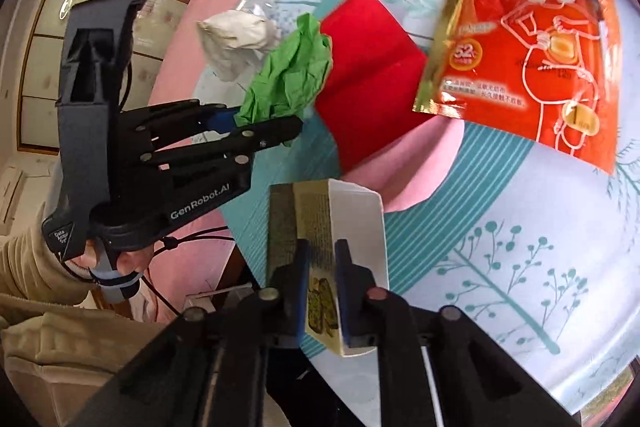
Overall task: Collect trash
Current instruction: 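Grasp the green crumpled glove with the left tool while the right tool grasps the green-and-cream box, then carry glove and box over the bin while opening both tools to drop them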
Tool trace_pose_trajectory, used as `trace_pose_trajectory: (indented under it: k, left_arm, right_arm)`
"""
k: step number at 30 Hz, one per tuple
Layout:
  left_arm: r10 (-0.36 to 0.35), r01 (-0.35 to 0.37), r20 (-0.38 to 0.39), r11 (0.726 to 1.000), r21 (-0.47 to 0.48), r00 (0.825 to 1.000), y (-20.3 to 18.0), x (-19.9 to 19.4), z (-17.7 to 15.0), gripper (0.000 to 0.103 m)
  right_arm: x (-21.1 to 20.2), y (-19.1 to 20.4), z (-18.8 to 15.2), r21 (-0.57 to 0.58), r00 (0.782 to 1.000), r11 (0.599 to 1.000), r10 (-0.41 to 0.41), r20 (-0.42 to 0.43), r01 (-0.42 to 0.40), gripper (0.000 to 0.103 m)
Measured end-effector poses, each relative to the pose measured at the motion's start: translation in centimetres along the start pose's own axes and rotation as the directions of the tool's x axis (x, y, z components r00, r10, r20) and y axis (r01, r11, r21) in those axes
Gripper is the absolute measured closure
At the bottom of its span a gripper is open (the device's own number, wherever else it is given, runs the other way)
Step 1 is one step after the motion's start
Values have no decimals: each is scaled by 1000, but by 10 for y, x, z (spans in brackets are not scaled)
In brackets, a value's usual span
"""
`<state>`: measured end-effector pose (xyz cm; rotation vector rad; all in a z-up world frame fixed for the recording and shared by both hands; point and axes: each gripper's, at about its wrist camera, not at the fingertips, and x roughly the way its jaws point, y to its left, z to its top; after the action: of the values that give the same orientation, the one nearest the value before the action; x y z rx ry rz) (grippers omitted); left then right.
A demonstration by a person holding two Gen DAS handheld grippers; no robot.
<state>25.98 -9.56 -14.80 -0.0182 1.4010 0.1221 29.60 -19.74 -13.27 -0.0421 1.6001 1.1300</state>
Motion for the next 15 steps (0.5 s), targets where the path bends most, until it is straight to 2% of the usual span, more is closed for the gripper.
trace_pose_trajectory:
  k: [5,8,15]
  left_arm:
    - [-56,56,22,998,-2,998,5,-23,-14,85]
    - [-100,100,31,995,-9,995,18,-43,-26,85]
    - [-201,201,61,980,3,978,54,-80,-62,86]
  right_arm:
    - [-17,28,-17,5,996,998,-60,69,59,102]
    - [-22,56,-28,-2,984,991,-132,117,133,102]
    - [-18,93,-50,53,954,972,-233,189,227,102]
